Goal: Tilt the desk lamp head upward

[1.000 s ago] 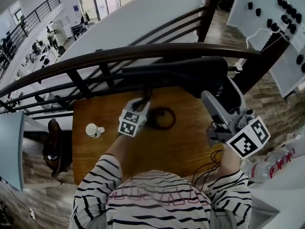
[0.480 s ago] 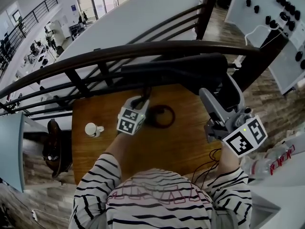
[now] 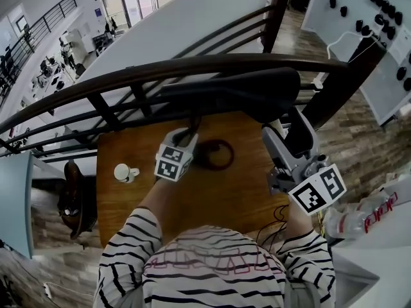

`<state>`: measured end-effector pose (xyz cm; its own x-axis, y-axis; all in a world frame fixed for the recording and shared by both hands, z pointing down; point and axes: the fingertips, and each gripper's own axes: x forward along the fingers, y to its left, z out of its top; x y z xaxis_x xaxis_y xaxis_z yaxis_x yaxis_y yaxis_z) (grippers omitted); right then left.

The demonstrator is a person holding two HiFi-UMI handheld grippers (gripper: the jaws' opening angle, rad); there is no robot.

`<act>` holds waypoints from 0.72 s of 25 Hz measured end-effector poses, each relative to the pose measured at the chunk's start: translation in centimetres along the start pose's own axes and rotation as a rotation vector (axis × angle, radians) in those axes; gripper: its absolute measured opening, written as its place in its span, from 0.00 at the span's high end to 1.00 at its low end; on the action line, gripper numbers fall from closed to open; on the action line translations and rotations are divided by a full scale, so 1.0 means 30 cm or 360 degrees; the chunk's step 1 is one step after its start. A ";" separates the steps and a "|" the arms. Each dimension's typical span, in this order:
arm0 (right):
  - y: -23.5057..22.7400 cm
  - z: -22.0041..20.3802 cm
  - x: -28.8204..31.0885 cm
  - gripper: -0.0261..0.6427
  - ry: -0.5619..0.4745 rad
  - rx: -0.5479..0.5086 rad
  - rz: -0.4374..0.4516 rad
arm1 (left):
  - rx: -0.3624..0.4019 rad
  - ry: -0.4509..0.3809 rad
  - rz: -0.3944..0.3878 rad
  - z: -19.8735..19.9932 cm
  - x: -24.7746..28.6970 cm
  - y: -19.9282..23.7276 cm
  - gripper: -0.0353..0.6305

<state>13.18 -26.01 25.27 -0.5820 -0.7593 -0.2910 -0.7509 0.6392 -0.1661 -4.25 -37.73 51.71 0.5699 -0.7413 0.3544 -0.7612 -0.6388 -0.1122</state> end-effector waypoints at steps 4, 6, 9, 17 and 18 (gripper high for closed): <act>0.000 -0.073 -0.060 0.42 0.0038 0.0051 -0.0065 | -0.0019 -0.0063 0.0025 0.028 -0.055 -0.017 0.80; 0.001 -0.112 -0.086 0.42 0.0068 0.0097 -0.0090 | -0.0043 -0.0089 0.0031 0.041 -0.081 -0.021 0.80; 0.007 -0.165 -0.130 0.43 0.0101 0.0160 -0.0130 | -0.0081 -0.0123 0.0044 0.047 -0.129 -0.035 0.80; 0.081 -0.300 -0.220 0.49 0.0189 0.0223 -0.0225 | -0.0085 -0.0234 0.0021 0.069 -0.280 -0.119 0.85; 0.095 -0.316 -0.230 0.49 0.0204 0.0231 -0.0230 | -0.0090 -0.0250 0.0015 0.069 -0.302 -0.131 0.85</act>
<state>12.09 -20.10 35.72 -0.5134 -0.8476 -0.1340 -0.7820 0.5265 -0.3336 -5.78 -28.95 47.01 0.6007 -0.7731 0.2036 -0.7804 -0.6223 -0.0608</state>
